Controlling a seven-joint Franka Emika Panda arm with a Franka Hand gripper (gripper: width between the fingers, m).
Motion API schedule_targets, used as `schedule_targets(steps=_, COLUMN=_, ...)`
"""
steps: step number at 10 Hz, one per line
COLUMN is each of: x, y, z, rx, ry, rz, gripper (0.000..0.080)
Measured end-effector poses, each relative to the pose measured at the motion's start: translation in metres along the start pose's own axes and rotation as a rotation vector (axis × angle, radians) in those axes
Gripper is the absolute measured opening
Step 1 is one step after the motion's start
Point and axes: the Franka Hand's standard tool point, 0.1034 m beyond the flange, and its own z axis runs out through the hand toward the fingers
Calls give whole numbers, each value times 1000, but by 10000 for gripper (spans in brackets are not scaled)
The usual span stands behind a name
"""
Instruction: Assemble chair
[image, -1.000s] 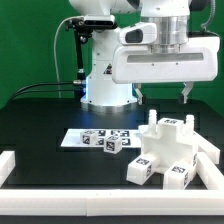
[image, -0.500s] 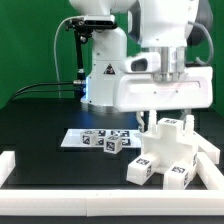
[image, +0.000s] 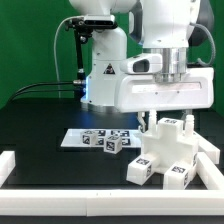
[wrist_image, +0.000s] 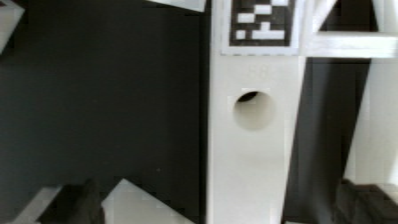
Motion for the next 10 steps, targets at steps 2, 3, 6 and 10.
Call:
schedule_targets(steps=2, x=5, y=-2, z=12, rx=-6, ry=20, rz=-2, gripper=649)
schedule_targets(steps=3, x=3, y=-1, z=22, rx=-13, ry=23, rz=-4, gripper=649)
schedule_targets(steps=6, x=1, y=-1, z=41, rx=-23, ry=19, rz=-10, gripper=649)
schedule_targets(steps=10, x=-5, y=6, z=45, rx=-24, ry=-4, rz=-11, gripper=620)
